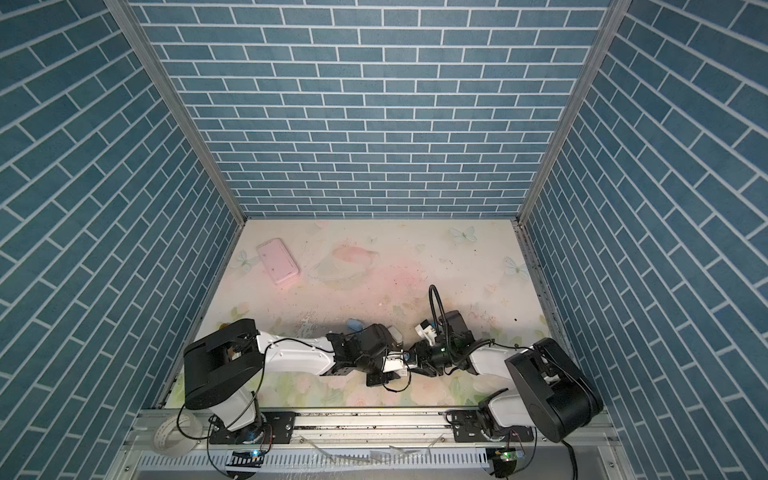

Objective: Load the staples into the stapler

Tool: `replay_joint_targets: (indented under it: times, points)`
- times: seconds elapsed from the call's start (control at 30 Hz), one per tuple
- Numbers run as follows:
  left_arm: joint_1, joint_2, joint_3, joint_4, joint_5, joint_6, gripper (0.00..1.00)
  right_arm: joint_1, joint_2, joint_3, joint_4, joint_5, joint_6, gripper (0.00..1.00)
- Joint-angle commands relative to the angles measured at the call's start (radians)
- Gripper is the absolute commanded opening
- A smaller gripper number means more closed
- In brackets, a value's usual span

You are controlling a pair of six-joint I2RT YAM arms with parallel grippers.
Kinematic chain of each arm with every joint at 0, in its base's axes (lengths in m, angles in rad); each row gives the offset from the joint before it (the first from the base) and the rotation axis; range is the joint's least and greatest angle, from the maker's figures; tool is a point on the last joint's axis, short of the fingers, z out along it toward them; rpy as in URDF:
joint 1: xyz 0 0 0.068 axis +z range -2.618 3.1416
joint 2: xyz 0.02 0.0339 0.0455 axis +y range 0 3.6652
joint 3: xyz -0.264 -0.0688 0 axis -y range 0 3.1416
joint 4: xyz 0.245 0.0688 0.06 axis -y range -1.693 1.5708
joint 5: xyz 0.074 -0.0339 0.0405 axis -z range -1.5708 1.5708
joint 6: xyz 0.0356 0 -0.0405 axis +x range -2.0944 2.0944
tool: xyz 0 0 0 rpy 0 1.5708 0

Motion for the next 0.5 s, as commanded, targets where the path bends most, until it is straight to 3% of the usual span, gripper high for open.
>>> replay_joint_targets:
  times: [0.0, 0.07, 0.47]
  points:
    - [0.0, 0.05, -0.016, -0.086, -0.027, 0.003, 0.36, 0.014, -0.047, 0.005, -0.08, -0.011, -0.004, 0.49]
    - [0.0, 0.053, -0.014, -0.09, -0.026, 0.004, 0.36, 0.012, -0.072, 0.02, -0.177, 0.039, -0.048, 0.48]
    - [0.0, 0.059, -0.008, -0.097, -0.012, 0.003, 0.36, 0.012, -0.095, -0.001, -0.044, 0.015, 0.014, 0.49]
